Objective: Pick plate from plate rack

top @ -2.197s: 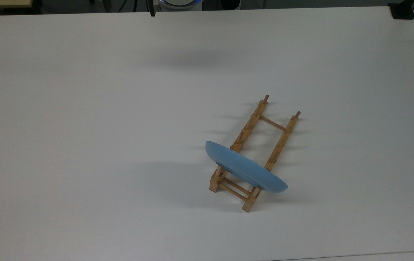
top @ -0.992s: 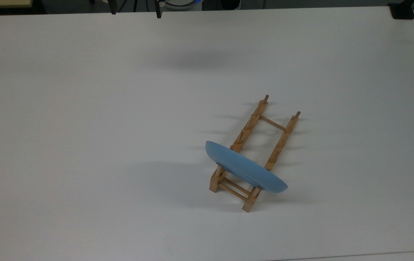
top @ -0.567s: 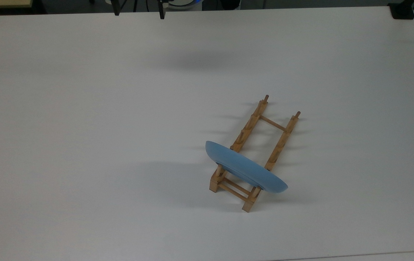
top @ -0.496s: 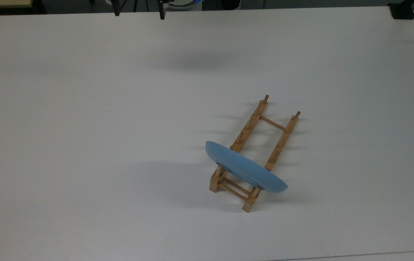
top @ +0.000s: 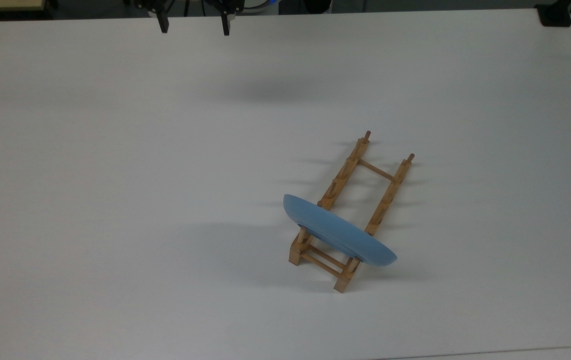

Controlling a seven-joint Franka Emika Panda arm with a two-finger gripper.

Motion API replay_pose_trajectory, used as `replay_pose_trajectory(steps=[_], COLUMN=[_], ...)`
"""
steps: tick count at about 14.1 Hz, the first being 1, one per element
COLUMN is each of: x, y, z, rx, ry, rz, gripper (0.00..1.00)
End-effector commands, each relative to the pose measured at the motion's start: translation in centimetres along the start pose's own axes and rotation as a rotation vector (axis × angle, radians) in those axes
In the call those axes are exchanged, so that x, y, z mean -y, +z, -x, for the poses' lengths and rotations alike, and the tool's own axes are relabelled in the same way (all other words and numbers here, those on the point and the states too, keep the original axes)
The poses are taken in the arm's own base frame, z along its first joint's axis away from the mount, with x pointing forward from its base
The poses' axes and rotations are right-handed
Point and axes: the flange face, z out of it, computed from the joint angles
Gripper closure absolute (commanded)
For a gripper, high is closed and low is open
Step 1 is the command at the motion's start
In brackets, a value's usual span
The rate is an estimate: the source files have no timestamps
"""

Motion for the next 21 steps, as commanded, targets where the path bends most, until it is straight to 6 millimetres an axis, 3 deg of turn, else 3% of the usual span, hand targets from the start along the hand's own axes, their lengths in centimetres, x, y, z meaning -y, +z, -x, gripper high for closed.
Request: replay_pose_trajectory(steps=[1,7,12,14,16,18,21], x=[-0.3,-0.5,0.8,3.2,5.6,8.8,12.3], y=[0.0,0.2,-2.1,-2.1,-0.8,0.9,5.3], z=[0.3,0.6,-2.5,-4.2,-6.3,-7.8,-10.2], rx=[0.019,0.062,-0.088,-0.199,-0.294,-0.366,-0.438], ry=[-0.175,-0.312,-0.318,-0.312,-0.247,-0.218,-0.189], rz=[-0.008,0.004,0.022,0.029,0.025,0.038,0.057], gripper=[0.00,0.00,0.00,0.00,0.00,0.00,0.00])
